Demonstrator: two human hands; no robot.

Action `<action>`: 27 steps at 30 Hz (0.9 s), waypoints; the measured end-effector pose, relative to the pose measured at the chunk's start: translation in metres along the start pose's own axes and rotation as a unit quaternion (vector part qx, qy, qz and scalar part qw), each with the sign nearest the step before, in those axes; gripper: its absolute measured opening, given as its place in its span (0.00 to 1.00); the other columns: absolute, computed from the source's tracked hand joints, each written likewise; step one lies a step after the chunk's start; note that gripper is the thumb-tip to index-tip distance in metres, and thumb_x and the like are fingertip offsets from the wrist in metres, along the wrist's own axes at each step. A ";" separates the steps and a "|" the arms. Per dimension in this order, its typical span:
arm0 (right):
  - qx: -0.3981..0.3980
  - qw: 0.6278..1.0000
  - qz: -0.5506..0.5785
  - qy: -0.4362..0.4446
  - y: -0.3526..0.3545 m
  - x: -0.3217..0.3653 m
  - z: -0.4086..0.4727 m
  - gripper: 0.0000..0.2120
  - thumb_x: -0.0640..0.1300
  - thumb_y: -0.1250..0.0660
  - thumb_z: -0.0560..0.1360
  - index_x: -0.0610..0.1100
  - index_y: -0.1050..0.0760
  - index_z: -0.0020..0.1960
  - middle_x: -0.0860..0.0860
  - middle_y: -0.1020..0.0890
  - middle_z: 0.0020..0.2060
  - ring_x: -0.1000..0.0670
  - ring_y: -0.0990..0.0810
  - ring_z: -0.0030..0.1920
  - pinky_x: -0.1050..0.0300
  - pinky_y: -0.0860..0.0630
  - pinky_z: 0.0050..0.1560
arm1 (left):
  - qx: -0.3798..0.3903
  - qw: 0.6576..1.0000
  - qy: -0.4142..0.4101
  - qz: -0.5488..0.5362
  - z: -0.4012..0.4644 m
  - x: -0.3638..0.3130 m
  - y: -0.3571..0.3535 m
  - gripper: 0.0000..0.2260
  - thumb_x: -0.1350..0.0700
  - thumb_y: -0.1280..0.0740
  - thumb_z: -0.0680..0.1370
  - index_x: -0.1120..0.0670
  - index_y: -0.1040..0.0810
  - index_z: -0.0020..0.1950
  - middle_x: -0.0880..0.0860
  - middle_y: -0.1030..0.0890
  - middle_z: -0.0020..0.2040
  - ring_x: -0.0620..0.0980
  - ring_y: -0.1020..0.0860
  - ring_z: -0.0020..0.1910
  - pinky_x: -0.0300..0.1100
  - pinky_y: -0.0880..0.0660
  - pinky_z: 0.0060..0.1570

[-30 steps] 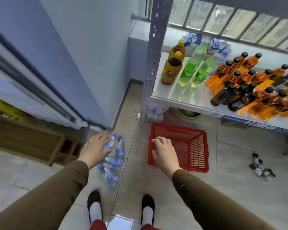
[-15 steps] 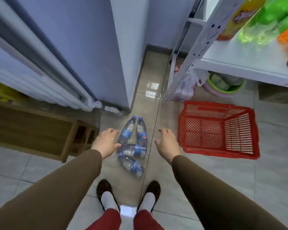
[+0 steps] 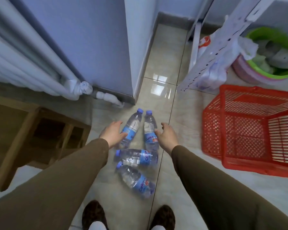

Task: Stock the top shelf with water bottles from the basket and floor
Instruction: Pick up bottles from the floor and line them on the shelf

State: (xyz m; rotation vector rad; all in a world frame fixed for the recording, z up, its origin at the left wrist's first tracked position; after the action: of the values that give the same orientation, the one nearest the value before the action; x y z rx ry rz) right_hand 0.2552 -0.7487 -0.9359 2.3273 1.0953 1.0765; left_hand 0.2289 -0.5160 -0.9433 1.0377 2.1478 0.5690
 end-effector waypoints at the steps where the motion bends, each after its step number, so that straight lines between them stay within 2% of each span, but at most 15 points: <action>1: 0.003 1.000 0.008 0.001 -0.009 -0.003 0.013 0.28 0.51 0.36 0.83 0.39 0.36 0.79 0.40 0.28 0.75 0.40 0.28 0.74 0.44 0.31 0.74 | 0.002 1.000 0.003 -0.003 0.013 0.005 -0.006 0.31 0.48 0.32 0.80 0.55 0.37 0.79 0.58 0.33 0.77 0.58 0.32 0.74 0.49 0.34 0.71; 4: 0.006 1.000 0.028 0.001 -0.032 -0.009 0.051 0.28 0.52 0.36 0.84 0.39 0.35 0.78 0.39 0.28 0.74 0.39 0.28 0.73 0.44 0.30 0.73 | 0.019 0.999 0.011 -0.027 0.044 0.020 -0.024 0.30 0.49 0.31 0.79 0.56 0.36 0.78 0.58 0.29 0.74 0.58 0.28 0.70 0.50 0.30 0.69; 8: 0.011 0.998 0.063 -0.018 -0.054 -0.016 0.091 0.30 0.58 0.37 0.82 0.42 0.35 0.78 0.40 0.29 0.74 0.37 0.27 0.71 0.39 0.29 0.72 | 0.058 0.994 0.030 -0.088 0.072 0.037 -0.043 0.26 0.48 0.31 0.79 0.57 0.31 0.74 0.59 0.22 0.67 0.56 0.22 0.61 0.45 0.26 0.61; 12: 0.043 0.992 0.109 -0.041 -0.064 -0.022 0.118 0.35 0.61 0.32 0.78 0.44 0.36 0.78 0.41 0.28 0.72 0.37 0.25 0.69 0.36 0.27 0.70 | 0.115 0.979 0.039 -0.164 0.086 0.040 -0.051 0.22 0.50 0.25 0.75 0.57 0.27 0.65 0.56 0.18 0.58 0.55 0.18 0.56 0.53 0.22 0.60; 13: 0.051 0.990 0.123 -0.049 -0.065 -0.023 0.123 0.39 0.64 0.30 0.74 0.45 0.35 0.77 0.42 0.27 0.71 0.37 0.24 0.68 0.36 0.25 0.69 | 0.118 0.978 0.044 -0.166 0.089 0.040 -0.052 0.24 0.48 0.23 0.73 0.56 0.27 0.63 0.55 0.18 0.57 0.54 0.18 0.55 0.52 0.21 0.59; 15: 0.064 0.985 0.148 -0.063 -0.073 -0.036 0.144 0.48 0.71 0.27 0.58 0.45 0.29 0.70 0.43 0.21 0.65 0.38 0.20 0.63 0.36 0.22 0.65 | 0.121 0.977 0.057 -0.165 0.095 0.040 -0.055 0.32 0.43 0.18 0.63 0.56 0.24 0.60 0.54 0.16 0.54 0.53 0.16 0.51 0.51 0.19 0.54; 16: 0.071 0.982 0.160 -0.066 -0.077 -0.042 0.153 0.49 0.72 0.27 0.51 0.46 0.26 0.65 0.43 0.19 0.62 0.39 0.18 0.61 0.37 0.21 0.64 | 0.134 0.974 0.065 -0.170 0.100 0.040 -0.059 0.35 0.42 0.17 0.57 0.57 0.22 0.58 0.55 0.15 0.52 0.53 0.15 0.49 0.52 0.18 0.53; 18: 0.074 0.977 0.183 -0.076 -0.083 -0.056 0.169 0.43 0.70 0.27 0.46 0.49 0.23 0.56 0.44 0.16 0.57 0.39 0.16 0.56 0.37 0.19 0.61 | 0.150 0.968 0.069 -0.187 0.101 0.036 -0.063 0.31 0.47 0.17 0.59 0.58 0.19 0.57 0.55 0.13 0.49 0.54 0.14 0.46 0.51 0.17 0.51; 20: 0.047 0.974 0.211 -0.074 -0.063 -0.042 0.143 0.39 0.67 0.24 0.51 0.49 0.24 0.56 0.45 0.16 0.56 0.40 0.16 0.56 0.37 0.19 0.61 | 0.129 0.968 0.074 -0.203 0.094 0.030 -0.065 0.23 0.53 0.18 0.63 0.57 0.19 0.55 0.55 0.14 0.49 0.53 0.15 0.46 0.48 0.17 0.49; 22: 0.016 0.973 0.224 -0.052 -0.041 -0.021 0.108 0.31 0.55 0.21 0.67 0.45 0.27 0.63 0.45 0.18 0.59 0.41 0.18 0.58 0.38 0.21 0.64 | 0.094 0.970 0.066 -0.213 0.086 0.029 -0.063 0.23 0.52 0.18 0.61 0.52 0.21 0.52 0.53 0.15 0.50 0.52 0.16 0.46 0.48 0.18 0.51; 23: 0.006 0.973 0.229 -0.036 -0.032 -0.014 0.095 0.26 0.49 0.23 0.73 0.44 0.28 0.66 0.44 0.19 0.61 0.42 0.19 0.60 0.40 0.22 0.66 | 0.081 0.970 0.056 -0.221 0.079 0.028 -0.061 0.24 0.50 0.18 0.59 0.51 0.22 0.51 0.52 0.16 0.50 0.51 0.16 0.47 0.49 0.19 0.52; 25: -0.026 0.971 0.236 0.000 -0.010 -0.004 0.073 0.23 0.44 0.25 0.77 0.44 0.28 0.68 0.44 0.19 0.61 0.42 0.19 0.60 0.42 0.23 0.66 | 0.067 0.969 0.043 -0.234 0.063 0.021 -0.051 0.29 0.47 0.19 0.57 0.50 0.23 0.54 0.51 0.16 0.50 0.51 0.16 0.49 0.52 0.19 0.55; 27: -0.061 0.968 0.243 0.021 0.018 0.010 0.049 0.21 0.42 0.25 0.76 0.45 0.27 0.66 0.44 0.18 0.59 0.43 0.18 0.59 0.43 0.23 0.65 | 0.058 0.962 0.026 -0.264 0.036 0.004 -0.031 0.26 0.52 0.18 0.63 0.51 0.24 0.57 0.51 0.15 0.52 0.51 0.16 0.51 0.53 0.20 0.57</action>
State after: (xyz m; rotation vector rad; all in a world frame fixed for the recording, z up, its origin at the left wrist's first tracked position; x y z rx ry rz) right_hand 0.3056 -0.7525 -0.9525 2.5448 0.4531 1.3204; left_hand 0.2373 -0.5284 -0.9885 0.4670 2.3965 0.2167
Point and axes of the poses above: each hand's wrist, its own z-axis towards the middle knuckle, its own y-axis out of the back of the hand, x = y × z, the point moved 1 cm from there along z, towards the middle knuckle
